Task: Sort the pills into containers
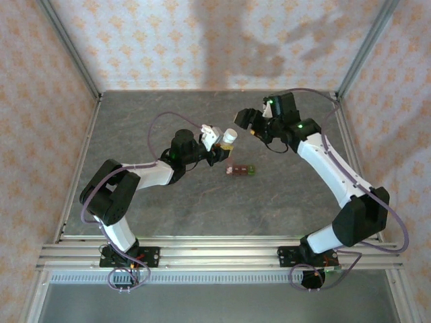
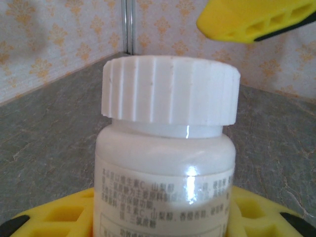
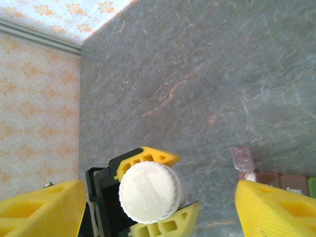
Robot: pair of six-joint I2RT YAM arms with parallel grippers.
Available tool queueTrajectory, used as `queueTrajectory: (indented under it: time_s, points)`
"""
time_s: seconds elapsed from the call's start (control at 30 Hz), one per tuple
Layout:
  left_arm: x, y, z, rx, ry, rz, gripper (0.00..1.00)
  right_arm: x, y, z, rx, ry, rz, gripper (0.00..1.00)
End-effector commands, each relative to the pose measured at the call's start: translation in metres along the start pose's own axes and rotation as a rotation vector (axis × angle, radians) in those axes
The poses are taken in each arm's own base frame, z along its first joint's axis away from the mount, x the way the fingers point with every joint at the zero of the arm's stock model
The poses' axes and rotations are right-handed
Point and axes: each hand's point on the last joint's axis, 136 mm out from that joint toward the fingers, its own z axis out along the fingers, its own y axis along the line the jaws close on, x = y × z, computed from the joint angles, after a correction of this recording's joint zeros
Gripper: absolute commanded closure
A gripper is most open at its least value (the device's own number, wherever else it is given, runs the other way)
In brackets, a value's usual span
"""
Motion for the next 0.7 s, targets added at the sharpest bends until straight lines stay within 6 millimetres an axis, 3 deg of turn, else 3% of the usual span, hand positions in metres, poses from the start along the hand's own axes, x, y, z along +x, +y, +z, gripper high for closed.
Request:
queueTrajectory:
  time_s: [0.0,0.23,0.43,0.67]
  points:
    - [-0.032,-0.007,-0.003,0.027,-0.083,0.047,1.0,-0.007,0.008,-0.007,-0.042,0.0,-0.143,0.22]
    - [-0.033,-0.009,-0.001,0.042,-0.082,0.04,1.0,0.007,0.017,0.007,-0.102,0.147,-0.391,0.28]
    - [-0.032,-0.009,-0.001,0.045,-0.078,0.039,1.0,0.013,0.025,0.016,-0.154,0.223,-0.416,0.29]
    - [-0.033,-0.009,-0.001,0.046,-0.08,0.04,1.0,0.022,0.02,0.026,-0.144,0.276,-0.426,0.3]
